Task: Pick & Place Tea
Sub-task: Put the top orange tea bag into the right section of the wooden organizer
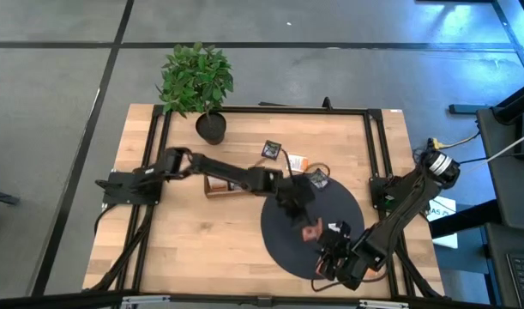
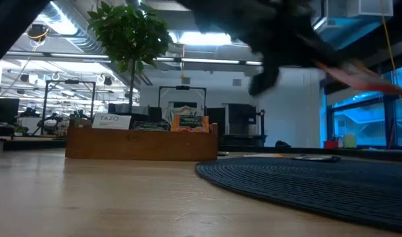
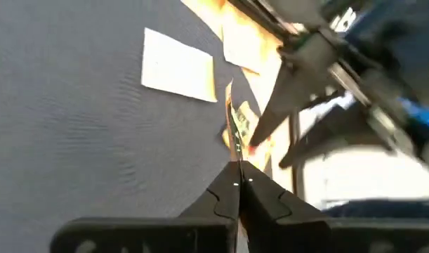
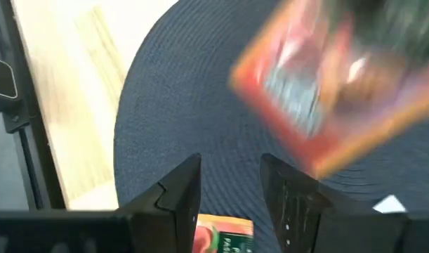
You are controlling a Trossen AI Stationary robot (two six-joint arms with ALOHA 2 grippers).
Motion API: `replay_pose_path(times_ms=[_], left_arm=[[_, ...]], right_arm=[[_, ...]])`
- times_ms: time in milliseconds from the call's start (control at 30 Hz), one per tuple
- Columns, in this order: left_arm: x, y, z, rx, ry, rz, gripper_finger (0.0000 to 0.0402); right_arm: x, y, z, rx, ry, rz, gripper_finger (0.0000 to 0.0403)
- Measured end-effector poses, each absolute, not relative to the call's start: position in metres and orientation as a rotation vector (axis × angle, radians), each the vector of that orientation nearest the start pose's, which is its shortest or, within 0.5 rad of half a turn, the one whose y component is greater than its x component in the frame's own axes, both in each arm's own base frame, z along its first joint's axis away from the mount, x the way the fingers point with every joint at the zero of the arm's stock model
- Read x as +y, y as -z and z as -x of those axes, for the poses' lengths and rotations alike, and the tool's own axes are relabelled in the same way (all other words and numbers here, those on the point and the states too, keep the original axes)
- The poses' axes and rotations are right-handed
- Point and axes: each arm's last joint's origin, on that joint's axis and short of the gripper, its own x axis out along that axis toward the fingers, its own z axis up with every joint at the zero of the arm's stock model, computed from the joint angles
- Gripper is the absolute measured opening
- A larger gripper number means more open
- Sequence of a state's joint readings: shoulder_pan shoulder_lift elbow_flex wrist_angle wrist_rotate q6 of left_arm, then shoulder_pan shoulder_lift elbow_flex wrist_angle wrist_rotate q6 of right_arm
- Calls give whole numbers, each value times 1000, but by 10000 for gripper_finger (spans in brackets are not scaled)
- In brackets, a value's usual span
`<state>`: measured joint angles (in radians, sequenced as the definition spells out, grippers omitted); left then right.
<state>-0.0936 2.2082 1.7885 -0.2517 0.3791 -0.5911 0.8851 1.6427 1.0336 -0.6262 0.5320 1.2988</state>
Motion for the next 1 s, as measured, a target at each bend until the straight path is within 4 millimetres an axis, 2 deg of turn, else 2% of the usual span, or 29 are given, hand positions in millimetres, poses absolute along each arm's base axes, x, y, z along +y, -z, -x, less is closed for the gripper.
replay_pose_path(times_ms=[67, 200, 300, 400, 500, 567, 800, 1000], left_arm=[[-45, -236, -481, 816, 210, 544, 2], [-24, -282, -437, 912, -24, 290, 3], [-16, -303, -409, 985, -162, 164, 2], [-12, -312, -392, 1042, -263, 96, 2], [-4, -307, -385, 1128, -304, 82, 2], [2, -301, -388, 1131, -321, 82, 2], [3, -245, -384, 1191, -296, 131, 2], [4, -218, -387, 1105, -311, 130, 2]], right_arm=[[224, -191, -203, 917, 322, -383, 149], [223, -191, -201, 935, 330, -365, 149], [221, -191, -200, 945, 340, -347, 149], [219, -190, -199, 954, 354, -327, 149], [218, -190, -198, 953, 366, -310, 149], [218, -190, -198, 951, 366, -309, 149], [218, -190, -198, 948, 367, -317, 149], [218, -190, -198, 936, 372, -309, 149]])
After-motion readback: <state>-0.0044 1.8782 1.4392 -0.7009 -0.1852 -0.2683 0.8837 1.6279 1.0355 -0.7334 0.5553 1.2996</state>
